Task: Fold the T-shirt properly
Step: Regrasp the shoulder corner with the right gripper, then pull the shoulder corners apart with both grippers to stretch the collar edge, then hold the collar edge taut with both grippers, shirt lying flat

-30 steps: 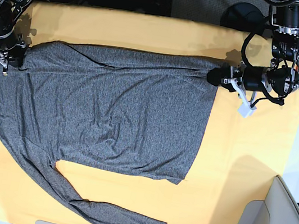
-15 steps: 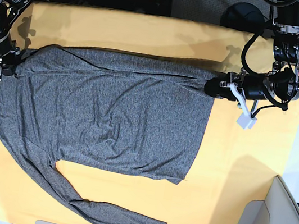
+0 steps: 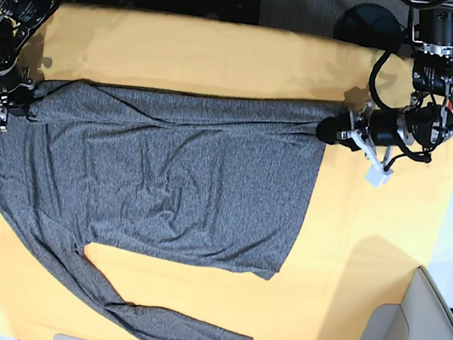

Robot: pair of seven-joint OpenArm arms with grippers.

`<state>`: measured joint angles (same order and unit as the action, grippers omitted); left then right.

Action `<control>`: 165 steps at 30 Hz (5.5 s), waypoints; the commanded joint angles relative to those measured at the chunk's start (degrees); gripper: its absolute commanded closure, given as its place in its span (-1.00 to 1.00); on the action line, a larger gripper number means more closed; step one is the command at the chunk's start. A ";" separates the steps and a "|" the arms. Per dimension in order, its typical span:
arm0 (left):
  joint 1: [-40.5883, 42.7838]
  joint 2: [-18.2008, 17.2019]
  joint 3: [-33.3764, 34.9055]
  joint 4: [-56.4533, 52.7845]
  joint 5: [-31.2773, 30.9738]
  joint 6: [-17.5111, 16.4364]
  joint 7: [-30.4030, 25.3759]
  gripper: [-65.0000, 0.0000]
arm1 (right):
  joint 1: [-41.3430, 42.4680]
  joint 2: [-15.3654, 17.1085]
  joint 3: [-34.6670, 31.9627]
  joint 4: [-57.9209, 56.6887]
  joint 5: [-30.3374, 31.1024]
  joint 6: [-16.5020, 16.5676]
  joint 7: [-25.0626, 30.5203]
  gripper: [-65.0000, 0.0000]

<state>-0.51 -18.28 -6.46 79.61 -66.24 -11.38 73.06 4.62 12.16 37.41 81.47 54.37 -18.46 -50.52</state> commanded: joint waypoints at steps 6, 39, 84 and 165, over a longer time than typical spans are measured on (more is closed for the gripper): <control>-2.34 -1.01 -0.18 -0.71 -1.06 -0.10 -0.13 0.94 | 0.87 1.07 -0.09 0.07 0.27 0.57 0.54 0.95; -2.87 -1.01 0.00 -0.62 -1.24 -0.18 3.91 0.39 | 5.27 7.40 -3.43 4.64 0.71 0.57 -9.92 0.04; -2.87 -2.60 -0.09 -0.62 -1.50 -0.10 3.82 0.39 | 5.36 8.45 12.48 -11.19 3.17 7.07 -13.08 0.04; 18.05 -4.44 -4.13 5.88 -1.32 -0.10 3.65 0.98 | -20.23 15.75 12.04 -5.03 15.65 7.16 -13.52 1.00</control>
<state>16.69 -21.67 -10.61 85.52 -72.60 -12.67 74.96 -15.55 26.57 49.06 76.01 70.65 -10.90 -65.32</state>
